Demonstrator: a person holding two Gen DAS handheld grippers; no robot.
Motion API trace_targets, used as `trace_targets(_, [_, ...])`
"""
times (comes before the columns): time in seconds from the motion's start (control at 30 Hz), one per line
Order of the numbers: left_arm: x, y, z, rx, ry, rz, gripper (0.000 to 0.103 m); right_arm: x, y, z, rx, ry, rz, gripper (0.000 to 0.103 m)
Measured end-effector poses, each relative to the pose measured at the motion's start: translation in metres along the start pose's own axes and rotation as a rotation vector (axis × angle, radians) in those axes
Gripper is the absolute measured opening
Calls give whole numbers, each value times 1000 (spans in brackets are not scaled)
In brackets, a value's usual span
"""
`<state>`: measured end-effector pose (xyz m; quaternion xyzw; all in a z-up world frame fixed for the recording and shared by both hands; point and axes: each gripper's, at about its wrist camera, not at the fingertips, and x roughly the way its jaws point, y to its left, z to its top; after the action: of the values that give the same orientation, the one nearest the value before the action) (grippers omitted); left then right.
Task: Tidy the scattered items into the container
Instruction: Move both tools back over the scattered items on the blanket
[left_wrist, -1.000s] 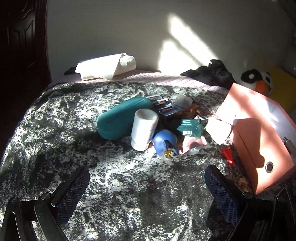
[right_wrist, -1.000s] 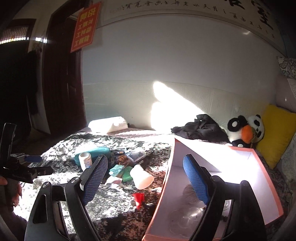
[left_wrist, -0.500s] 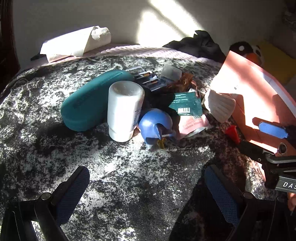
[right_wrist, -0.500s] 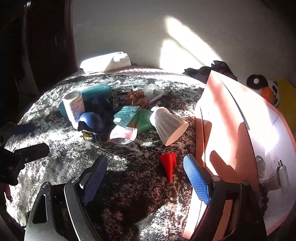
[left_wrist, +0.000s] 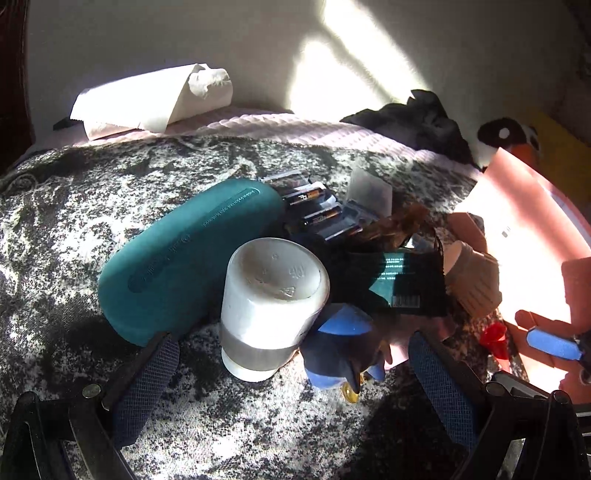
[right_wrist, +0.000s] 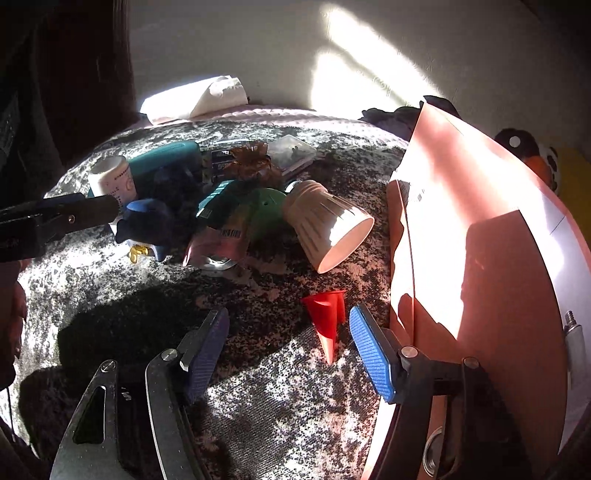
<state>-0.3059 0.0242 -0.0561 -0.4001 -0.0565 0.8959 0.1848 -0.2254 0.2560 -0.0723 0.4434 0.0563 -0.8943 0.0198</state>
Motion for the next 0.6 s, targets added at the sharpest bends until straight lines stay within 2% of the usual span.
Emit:
trace_targets(0.33, [6, 5, 3, -6, -35, 16, 100, 10, 1, -1, -10, 20, 1, 68])
trace_targets(0.53, [10, 6, 4, -11, -21, 30, 90, 18, 1, -2, 7, 40, 14, 68])
trace_targets(0.6, [12, 4, 3, 1, -16, 40, 80, 20, 1, -2, 8, 40, 13, 68])
